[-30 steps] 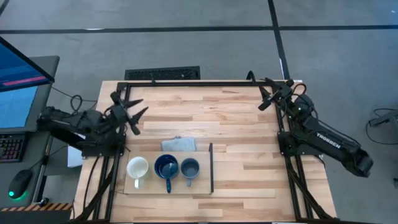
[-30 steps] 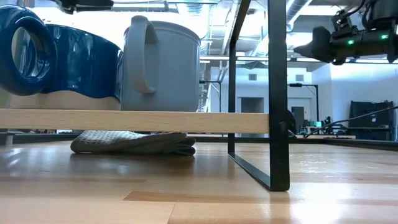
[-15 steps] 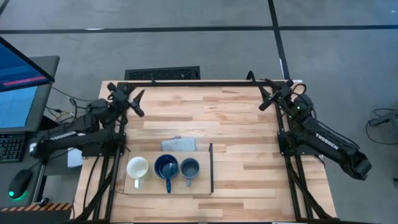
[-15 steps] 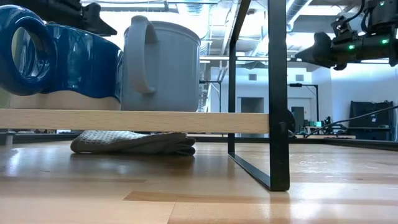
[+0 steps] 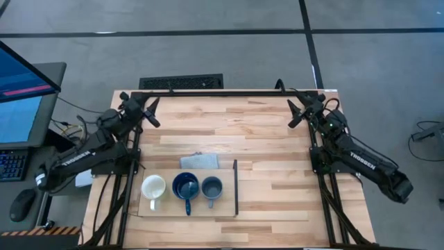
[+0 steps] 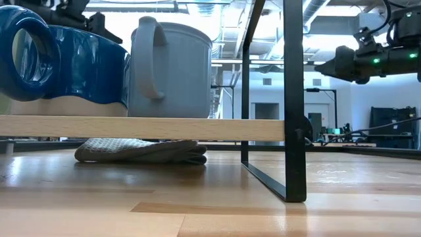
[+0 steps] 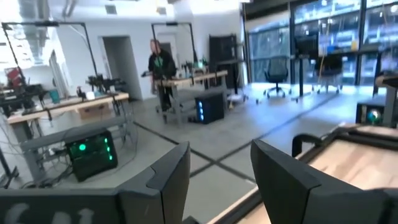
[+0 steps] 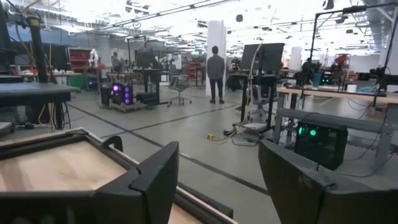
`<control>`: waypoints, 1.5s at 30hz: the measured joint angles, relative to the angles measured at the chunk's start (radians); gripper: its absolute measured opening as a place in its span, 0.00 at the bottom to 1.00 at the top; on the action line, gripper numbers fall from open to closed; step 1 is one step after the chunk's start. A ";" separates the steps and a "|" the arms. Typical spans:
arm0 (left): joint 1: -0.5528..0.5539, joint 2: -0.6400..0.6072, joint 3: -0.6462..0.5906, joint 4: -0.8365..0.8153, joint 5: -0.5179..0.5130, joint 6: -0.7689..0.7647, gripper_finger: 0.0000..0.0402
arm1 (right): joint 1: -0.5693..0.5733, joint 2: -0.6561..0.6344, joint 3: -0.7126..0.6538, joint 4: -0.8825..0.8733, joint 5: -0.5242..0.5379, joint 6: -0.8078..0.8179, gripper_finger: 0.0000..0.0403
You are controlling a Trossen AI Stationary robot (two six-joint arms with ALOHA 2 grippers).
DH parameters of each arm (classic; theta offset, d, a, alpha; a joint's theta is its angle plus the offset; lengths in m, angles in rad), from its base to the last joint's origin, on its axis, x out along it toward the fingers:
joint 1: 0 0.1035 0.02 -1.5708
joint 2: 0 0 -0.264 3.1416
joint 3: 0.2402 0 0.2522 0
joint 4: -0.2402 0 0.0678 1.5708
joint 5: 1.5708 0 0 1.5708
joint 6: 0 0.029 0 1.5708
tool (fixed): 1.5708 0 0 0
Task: Stack small to large cups/mugs on shelf
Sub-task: Return to Home Position
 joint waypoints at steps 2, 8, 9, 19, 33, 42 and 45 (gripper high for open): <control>0.004 -0.037 -0.055 0.051 0.001 0.002 0.41 | -0.006 -0.019 -0.013 0.008 0.000 0.015 0.61; 0.004 -0.136 -0.148 0.111 -0.031 0.007 0.41 | -0.027 -0.088 -0.041 -0.002 0.000 0.068 0.61; 0.004 -0.152 -0.158 0.112 -0.038 0.007 0.41 | -0.029 -0.099 -0.041 -0.011 0.000 0.068 0.61; 0.004 -0.307 -0.241 0.079 -0.088 0.007 0.41 | -0.029 -0.235 -0.041 -0.124 0.000 0.070 0.61; 0.004 -0.343 -0.321 0.055 -0.088 -0.028 0.41 | -0.001 -0.393 -0.042 -0.299 -0.001 0.093 0.61; 0.004 -0.342 -0.322 -0.008 -0.089 -0.019 0.41 | 0.030 -0.393 -0.042 -0.295 0.000 0.086 0.61; 0.004 -0.342 -0.323 -0.056 -0.089 -0.020 0.41 | 0.030 -0.393 -0.042 -0.295 0.002 0.086 0.61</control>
